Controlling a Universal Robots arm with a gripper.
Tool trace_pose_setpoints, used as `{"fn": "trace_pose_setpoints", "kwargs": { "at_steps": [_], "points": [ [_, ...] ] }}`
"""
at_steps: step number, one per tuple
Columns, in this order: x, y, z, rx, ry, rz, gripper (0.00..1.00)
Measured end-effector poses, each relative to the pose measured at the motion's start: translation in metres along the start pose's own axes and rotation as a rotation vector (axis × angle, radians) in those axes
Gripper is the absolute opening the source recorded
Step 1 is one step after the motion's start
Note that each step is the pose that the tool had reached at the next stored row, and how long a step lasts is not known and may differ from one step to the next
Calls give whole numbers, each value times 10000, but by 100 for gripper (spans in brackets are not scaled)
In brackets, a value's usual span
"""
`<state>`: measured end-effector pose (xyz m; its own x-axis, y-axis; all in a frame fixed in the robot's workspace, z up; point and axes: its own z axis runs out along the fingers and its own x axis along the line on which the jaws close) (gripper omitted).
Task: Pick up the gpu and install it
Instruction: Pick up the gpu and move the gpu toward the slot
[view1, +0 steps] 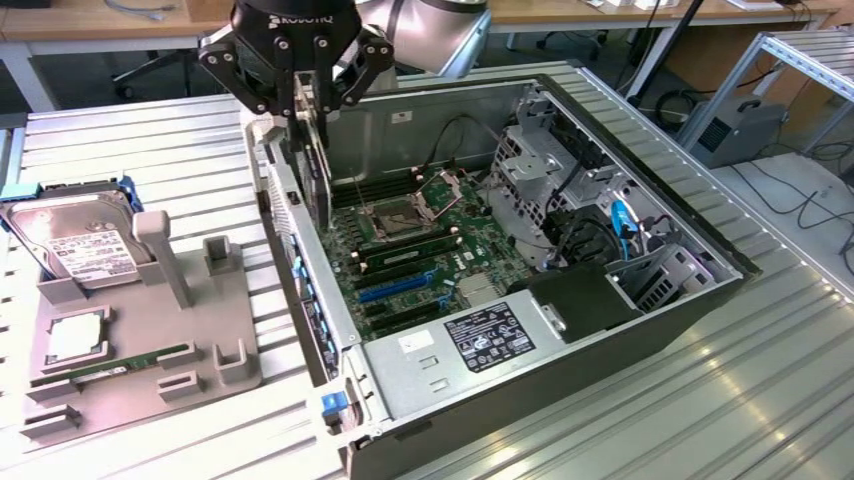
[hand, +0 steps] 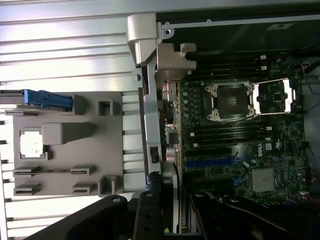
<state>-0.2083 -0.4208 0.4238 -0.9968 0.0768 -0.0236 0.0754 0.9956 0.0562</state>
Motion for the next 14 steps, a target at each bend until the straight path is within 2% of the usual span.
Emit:
{"fn": "trace_pose_setpoints", "kwargs": {
  "at_steps": [6, 14],
  "points": [
    [-317, 24, 9, 1, 1, 0, 27],
    [-384, 29, 12, 3, 0, -1, 27]
  ]
}}
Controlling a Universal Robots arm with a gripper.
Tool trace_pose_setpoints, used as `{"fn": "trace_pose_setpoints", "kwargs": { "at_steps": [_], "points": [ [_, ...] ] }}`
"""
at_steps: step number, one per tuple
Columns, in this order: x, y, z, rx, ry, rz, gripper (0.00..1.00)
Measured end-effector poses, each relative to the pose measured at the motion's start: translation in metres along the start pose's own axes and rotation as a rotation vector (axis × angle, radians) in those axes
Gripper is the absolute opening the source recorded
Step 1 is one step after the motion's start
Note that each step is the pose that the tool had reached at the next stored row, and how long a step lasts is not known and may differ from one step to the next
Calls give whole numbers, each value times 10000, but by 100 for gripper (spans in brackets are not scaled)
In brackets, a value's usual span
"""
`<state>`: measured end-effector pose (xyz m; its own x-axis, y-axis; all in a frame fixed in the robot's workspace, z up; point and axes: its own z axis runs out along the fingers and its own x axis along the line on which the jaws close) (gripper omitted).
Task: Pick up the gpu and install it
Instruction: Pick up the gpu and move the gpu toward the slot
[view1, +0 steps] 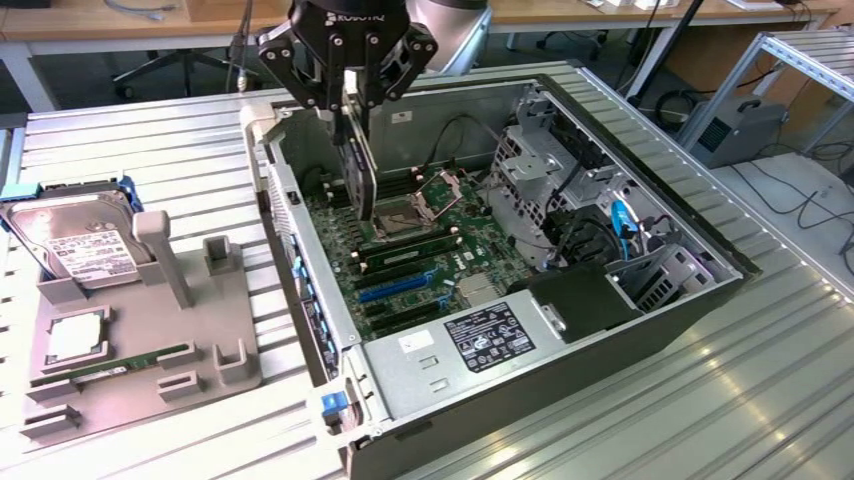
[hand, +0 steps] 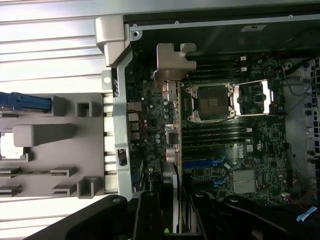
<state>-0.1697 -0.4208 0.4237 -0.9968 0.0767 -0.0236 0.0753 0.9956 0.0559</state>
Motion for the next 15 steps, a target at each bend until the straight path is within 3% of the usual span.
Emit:
{"fn": "trace_pose_setpoints", "kwargs": {
  "at_steps": [15],
  "points": [
    [-118, 9, 7, 5, -1, 0, 27]
  ]
}}
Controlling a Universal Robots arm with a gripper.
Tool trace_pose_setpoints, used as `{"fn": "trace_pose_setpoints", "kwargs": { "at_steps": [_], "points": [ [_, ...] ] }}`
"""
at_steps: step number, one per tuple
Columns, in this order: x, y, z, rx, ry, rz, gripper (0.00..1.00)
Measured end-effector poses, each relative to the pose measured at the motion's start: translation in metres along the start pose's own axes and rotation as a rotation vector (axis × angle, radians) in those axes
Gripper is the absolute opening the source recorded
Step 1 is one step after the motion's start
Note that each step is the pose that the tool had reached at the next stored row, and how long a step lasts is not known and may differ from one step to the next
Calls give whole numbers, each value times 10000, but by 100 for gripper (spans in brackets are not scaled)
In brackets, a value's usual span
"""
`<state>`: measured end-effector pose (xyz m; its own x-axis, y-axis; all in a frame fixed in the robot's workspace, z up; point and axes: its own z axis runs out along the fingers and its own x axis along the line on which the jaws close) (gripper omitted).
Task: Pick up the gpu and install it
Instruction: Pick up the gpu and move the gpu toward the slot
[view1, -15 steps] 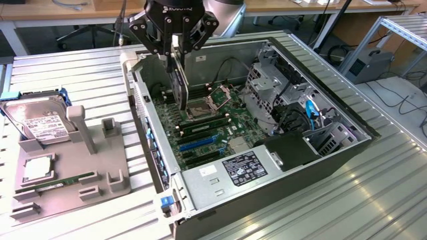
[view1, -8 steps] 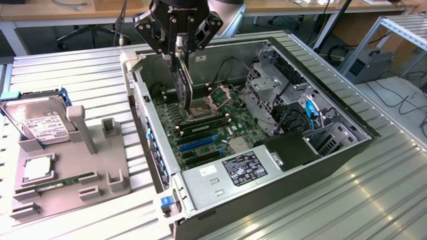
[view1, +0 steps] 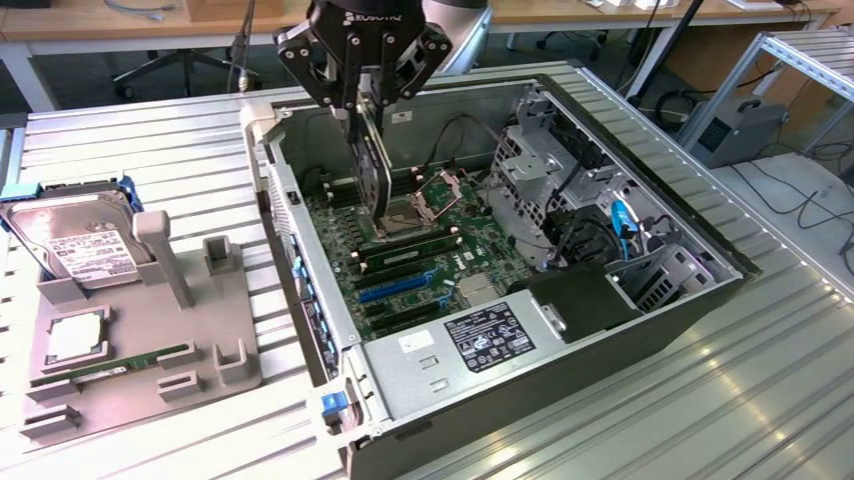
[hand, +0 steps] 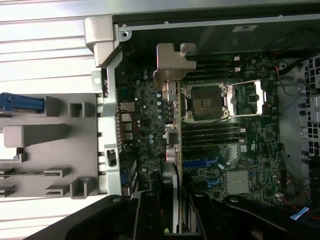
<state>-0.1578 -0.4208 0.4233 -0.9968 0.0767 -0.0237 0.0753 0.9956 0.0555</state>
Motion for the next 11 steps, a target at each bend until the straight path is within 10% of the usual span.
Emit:
{"fn": "trace_pose_setpoints", "kwargs": {
  "at_steps": [11],
  "points": [
    [-101, 7, 9, 8, 0, 0, 27]
  ]
}}
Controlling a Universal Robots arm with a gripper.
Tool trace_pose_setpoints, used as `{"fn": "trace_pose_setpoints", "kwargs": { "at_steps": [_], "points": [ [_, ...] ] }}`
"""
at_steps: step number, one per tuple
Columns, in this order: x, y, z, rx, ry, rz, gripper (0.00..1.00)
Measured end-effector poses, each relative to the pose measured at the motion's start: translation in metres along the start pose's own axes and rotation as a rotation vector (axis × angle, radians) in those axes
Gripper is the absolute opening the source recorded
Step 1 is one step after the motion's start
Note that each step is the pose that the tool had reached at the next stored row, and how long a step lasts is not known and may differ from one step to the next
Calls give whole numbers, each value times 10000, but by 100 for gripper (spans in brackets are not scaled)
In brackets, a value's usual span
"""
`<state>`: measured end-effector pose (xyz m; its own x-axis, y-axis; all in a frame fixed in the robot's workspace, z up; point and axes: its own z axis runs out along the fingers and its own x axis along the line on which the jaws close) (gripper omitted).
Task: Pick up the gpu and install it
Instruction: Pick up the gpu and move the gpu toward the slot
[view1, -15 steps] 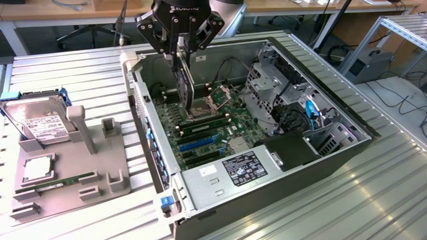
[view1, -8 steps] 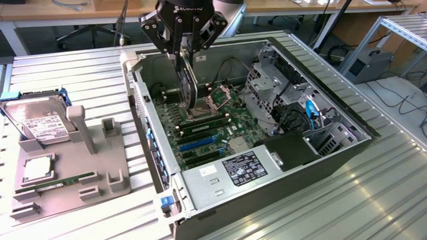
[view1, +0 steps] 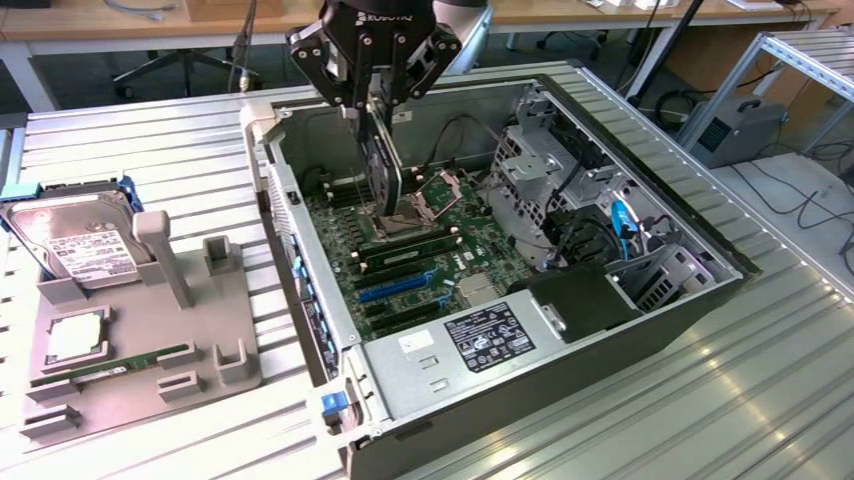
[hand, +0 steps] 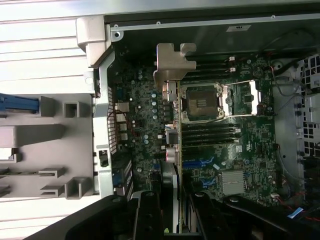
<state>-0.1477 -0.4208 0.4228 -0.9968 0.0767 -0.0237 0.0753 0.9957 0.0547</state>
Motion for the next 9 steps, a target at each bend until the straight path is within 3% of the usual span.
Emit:
{"fn": "trace_pose_setpoints", "kwargs": {
  "at_steps": [9],
  "points": [
    [-85, 6, 7, 5, 0, 0, 27]
  ]
}}
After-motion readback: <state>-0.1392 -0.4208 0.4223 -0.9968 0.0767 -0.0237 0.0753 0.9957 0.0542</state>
